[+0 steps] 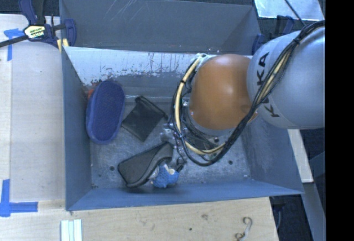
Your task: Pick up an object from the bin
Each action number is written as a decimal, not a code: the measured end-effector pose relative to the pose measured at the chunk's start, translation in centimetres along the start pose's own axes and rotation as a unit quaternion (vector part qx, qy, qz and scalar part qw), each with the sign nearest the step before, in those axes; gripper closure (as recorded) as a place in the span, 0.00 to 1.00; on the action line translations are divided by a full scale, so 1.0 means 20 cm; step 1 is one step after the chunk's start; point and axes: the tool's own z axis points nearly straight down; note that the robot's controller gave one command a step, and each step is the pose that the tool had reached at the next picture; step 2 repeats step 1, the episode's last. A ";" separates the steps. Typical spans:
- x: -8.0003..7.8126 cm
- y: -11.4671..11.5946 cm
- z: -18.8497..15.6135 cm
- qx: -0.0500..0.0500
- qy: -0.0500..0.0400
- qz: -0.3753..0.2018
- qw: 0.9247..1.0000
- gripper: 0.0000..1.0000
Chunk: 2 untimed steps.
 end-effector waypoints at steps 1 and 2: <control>-0.03 0.04 -0.28 0.001 0.008 0.005 1.000 1.00; -0.03 0.04 -0.28 0.001 0.008 0.005 1.000 1.00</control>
Offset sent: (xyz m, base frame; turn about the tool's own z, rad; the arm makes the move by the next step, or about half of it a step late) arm 0.0013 0.0100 0.0542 0.0108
